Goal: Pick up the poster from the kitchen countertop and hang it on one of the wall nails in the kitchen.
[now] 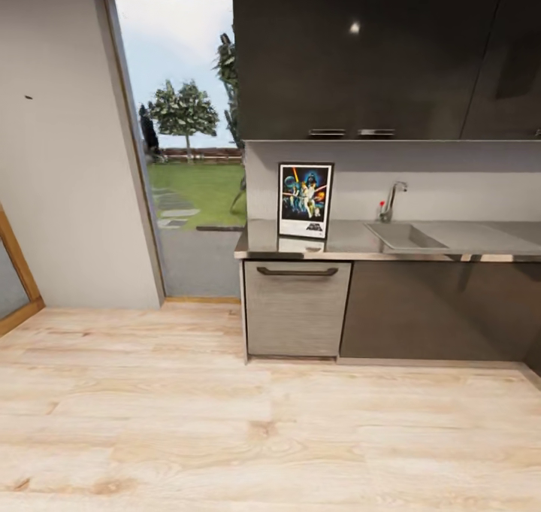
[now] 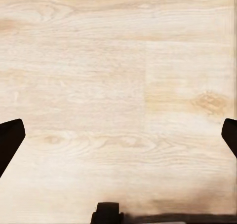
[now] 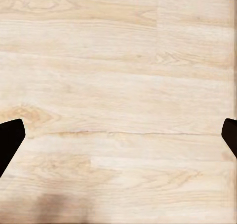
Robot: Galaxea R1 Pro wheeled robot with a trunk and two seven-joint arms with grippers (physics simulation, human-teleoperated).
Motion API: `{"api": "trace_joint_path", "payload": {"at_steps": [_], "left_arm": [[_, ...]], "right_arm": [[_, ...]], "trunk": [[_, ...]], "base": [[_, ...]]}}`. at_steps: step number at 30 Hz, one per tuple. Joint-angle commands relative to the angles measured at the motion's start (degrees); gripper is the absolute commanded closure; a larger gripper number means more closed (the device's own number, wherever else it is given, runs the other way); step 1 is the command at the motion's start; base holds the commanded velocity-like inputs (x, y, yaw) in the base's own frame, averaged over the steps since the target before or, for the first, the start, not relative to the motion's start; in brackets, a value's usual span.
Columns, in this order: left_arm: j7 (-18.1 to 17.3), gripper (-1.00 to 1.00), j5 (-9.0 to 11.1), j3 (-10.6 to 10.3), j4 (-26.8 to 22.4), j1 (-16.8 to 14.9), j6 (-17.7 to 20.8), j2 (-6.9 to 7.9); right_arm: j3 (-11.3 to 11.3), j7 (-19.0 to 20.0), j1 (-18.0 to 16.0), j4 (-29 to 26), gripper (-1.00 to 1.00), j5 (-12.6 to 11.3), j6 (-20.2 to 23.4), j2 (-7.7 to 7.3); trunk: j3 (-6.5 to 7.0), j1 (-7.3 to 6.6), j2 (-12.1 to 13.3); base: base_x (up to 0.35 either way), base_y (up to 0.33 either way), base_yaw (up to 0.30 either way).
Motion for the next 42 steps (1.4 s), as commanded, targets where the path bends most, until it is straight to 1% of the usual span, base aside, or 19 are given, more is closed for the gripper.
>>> {"api": "trace_joint_path", "payload": {"at_steps": [1,14,18,22,27,31,32,34,35,36,37,39,40,42], "left_arm": [[0.0,-1.0,0.0,0.1,-0.1,0.0,-0.1,-0.02],[0.0,-1.0,0.0,0.1,-0.1,0.0,-0.1,-0.02],[0.0,-1.0,0.0,0.1,-0.1,0.0,-0.1,0.03],[0.0,-1.0,0.0,0.1,0.0,0.0,-0.1,0.53],[0.0,-1.0,0.0,0.1,0.0,0.0,-0.1,0.77],[0.0,-1.0,0.1,0.0,0.0,0.0,-0.1,0.78],[0.0,-1.0,0.1,0.0,0.0,0.0,-0.1,0.78],[0.0,-1.0,0.1,0.0,0.0,0.0,-0.1,0.78],[0.0,-1.0,0.0,0.0,0.0,0.0,-0.1,0.78],[0.0,-1.0,0.0,-0.1,0.0,0.0,-0.1,0.77],[0.0,-1.0,0.0,-0.1,0.0,0.0,-0.2,0.77],[0.0,-1.0,0.0,-0.1,0.0,0.0,-0.2,0.77],[0.0,-1.0,0.0,-0.1,-0.1,0.0,-0.2,0.77],[0.0,-1.0,0.0,-0.1,-0.1,0.0,-0.2,0.77]], "right_arm": [[0.0,0.0,0.0,0.1,-1.0,0.1,-0.2,-0.01],[0.0,0.0,0.0,0.1,-1.0,0.2,-0.2,-0.08],[0.0,0.0,0.0,0.1,-1.0,0.2,-0.2,-0.09],[0.1,0.0,0.0,0.1,-1.0,0.1,-0.2,0.08],[0.2,0.1,0.0,-0.1,-1.0,0.0,-0.2,0.08],[0.1,0.2,0.0,-1.7,-1.0,0.0,-0.2,0.33],[0.1,0.2,0.0,-3.5,-1.0,0.0,-0.1,0.35],[0.3,0.6,0.0,-11.0,-1.0,0.0,0.2,0.27],[0.3,0.8,0.0,-13.3,-1.0,0.0,0.3,0.25],[0.4,1.4,0.0,-17.9,-1.0,0.0,1.0,0.2],[0.4,2.3,0.0,-22.1,-1.0,0.1,3.0,0.13],[0.4,3.9,0.0,-26.2,-1.0,0.0,6.7,0.06],[0.3,6.3,0.0,-30.4,-1.0,0.0,11.3,-0.03],[0.2,9.7,0.0,-35.1,-1.0,0.0,16.0,-0.09]], "trunk": [[-0.05,0.03,0.0],[-0.05,0.03,0.0],[-0.05,0.03,0.0],[-0.05,0.03,0.0],[-0.05,0.03,0.0],[-0.05,0.03,0.0],[-0.05,0.03,0.0],[-0.05,0.03,0.0],[-0.05,0.03,0.0],[-0.05,0.03,0.0],[-0.05,0.03,0.0],[-0.05,0.03,0.0],[-0.05,0.03,0.0],[-0.05,0.03,0.0]], "base": [[0.284,-0.196,0.0],[0.296,-0.166,0.0],[0.321,-0.049,0.0],[0.337,-0.004,0.0],[0.339,-0.001,0.0],[0.197,0.0,0.0],[0.072,0.0,0.0],[0.038,0.0,0.0],[0.024,0.0,0.0],[0.015,0.0,0.0],[0.01,0.0,0.0],[0.007,0.0,0.0],[0.004,0.0,0.0],[0.003,0.0,0.0]]}}
